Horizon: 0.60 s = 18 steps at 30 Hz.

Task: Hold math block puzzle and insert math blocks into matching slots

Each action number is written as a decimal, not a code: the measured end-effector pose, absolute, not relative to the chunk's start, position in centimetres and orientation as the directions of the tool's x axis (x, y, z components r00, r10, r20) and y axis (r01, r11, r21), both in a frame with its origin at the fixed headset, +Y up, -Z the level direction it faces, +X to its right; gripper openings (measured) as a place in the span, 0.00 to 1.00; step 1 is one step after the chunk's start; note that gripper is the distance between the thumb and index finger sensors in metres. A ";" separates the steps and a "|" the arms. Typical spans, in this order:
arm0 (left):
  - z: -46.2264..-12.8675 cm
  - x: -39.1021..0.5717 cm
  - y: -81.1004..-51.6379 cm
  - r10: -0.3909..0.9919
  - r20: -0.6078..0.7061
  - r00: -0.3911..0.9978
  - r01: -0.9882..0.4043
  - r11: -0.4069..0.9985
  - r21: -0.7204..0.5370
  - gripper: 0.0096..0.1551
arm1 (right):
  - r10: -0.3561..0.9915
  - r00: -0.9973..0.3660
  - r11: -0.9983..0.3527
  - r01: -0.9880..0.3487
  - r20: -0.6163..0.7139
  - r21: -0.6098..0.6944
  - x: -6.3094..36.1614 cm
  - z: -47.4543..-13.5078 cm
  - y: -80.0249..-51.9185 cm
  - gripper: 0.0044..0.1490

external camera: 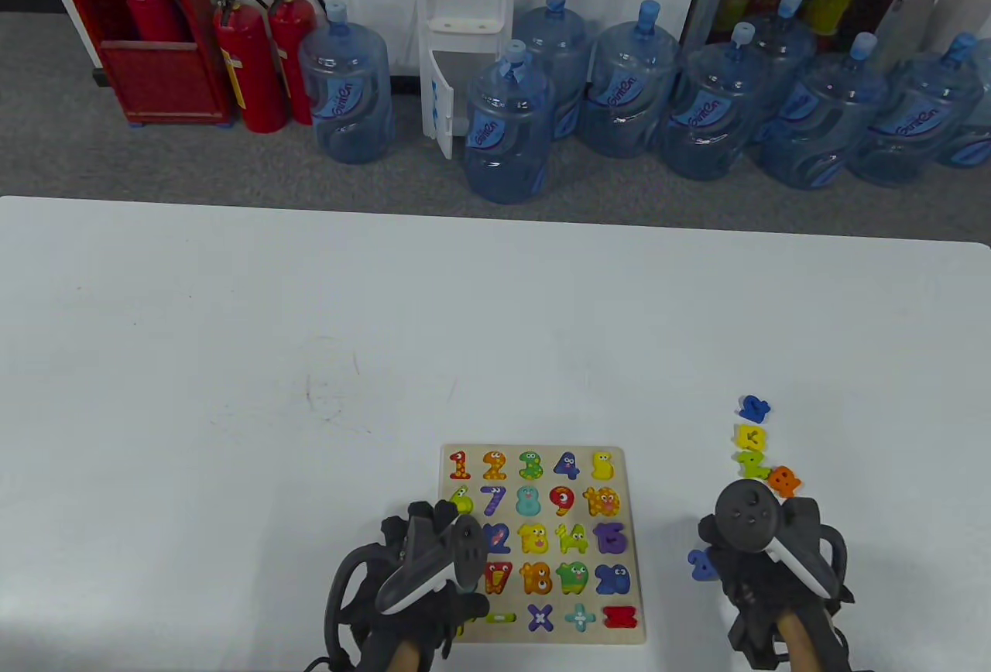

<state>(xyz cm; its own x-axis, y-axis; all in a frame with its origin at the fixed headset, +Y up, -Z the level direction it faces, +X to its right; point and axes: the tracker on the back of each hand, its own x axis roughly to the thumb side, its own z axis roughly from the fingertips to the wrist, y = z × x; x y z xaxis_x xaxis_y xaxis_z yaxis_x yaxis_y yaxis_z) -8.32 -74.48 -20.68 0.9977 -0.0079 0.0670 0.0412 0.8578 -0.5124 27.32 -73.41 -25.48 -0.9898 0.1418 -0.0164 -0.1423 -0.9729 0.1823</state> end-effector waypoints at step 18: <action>-20.7 -8.4 -74.3 0.004 0.068 0.998 0.031 0.863 -0.504 0.65 | -0.150 -0.977 -0.978 0.169 0.154 0.118 23.9 -24.3 -74.1 0.44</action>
<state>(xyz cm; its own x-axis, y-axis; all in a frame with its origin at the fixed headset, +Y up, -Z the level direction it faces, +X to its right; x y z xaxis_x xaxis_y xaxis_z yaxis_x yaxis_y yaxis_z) -8.37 -74.29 -20.67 0.9977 0.0039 0.0680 0.0310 0.8629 -0.5044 23.87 -74.11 -24.34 -0.9766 -0.1504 0.1536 0.1693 -0.9785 0.1181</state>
